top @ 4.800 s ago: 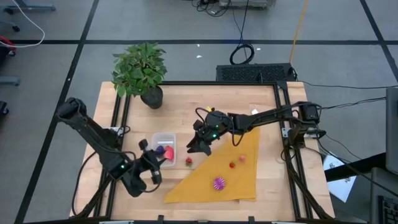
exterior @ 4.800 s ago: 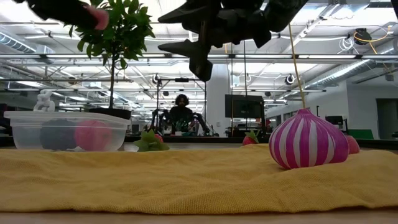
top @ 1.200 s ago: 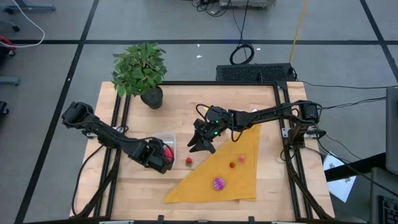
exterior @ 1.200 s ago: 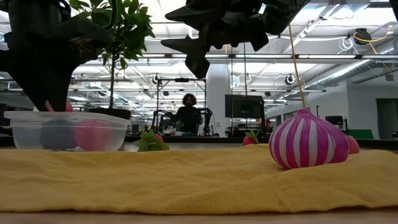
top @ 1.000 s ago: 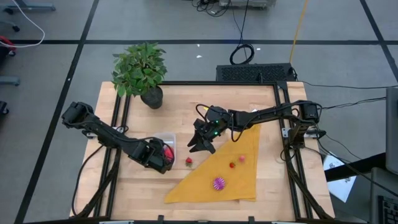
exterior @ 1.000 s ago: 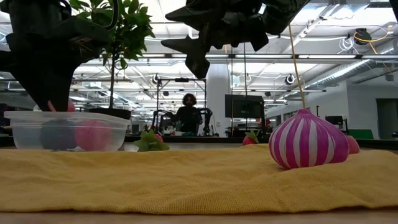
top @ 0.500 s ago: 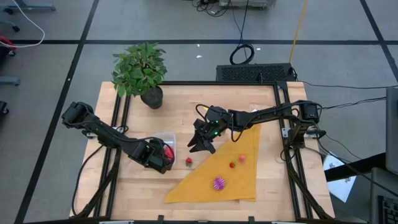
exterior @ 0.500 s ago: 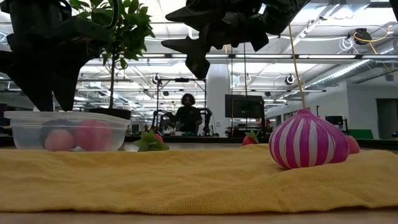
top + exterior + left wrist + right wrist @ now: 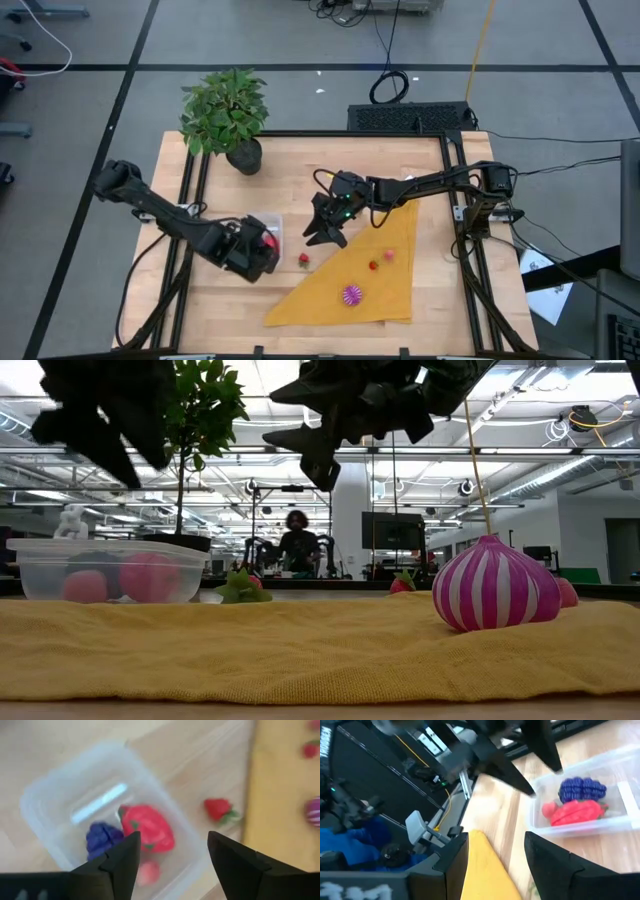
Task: Pick and placing Produce into tupperware
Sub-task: Put the top red strawberry into the transparent bin
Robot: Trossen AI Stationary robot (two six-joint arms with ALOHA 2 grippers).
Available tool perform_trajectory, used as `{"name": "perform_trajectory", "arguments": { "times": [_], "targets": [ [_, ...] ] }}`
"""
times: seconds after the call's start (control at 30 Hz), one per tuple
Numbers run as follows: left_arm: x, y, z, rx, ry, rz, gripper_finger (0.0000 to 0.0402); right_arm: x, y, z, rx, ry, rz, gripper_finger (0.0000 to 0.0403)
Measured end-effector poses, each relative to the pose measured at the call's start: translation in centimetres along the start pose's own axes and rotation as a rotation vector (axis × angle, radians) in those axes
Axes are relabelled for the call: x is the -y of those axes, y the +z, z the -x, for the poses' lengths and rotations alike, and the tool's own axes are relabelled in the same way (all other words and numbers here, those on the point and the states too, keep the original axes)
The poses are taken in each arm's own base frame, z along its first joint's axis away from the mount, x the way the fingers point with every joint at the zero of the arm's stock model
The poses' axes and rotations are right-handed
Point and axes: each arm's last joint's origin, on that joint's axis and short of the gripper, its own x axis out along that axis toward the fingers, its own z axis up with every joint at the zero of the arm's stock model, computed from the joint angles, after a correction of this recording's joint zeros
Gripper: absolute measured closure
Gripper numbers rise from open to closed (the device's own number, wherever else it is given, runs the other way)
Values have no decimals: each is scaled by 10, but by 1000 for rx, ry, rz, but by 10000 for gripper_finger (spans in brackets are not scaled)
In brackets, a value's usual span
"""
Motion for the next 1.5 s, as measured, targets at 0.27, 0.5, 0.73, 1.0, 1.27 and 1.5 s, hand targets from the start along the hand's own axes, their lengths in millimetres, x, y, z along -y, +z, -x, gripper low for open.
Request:
{"name": "perform_trajectory", "arguments": {
  "times": [0.27,0.5,0.73,1.0,1.27,1.5],
  "targets": [
    [16,-19,42,197,-156,-139,167,1,-8,-1,-76,5,111,218],
    [26,-44,61,282,-301,-290,167,-15,-31,-12,-238,97,180,218],
    [35,-53,71,339,-377,-466,167,-31,-50,-23,-337,73,255,218],
    [36,-50,70,360,-373,-523,167,-29,-52,-24,-332,-35,336,218],
    [37,-47,68,364,-362,-513,167,-26,-50,-22,-324,-48,300,218],
    [37,-49,69,346,-375,-513,167,-24,-49,-29,-273,-90,261,218]
  ]
}}
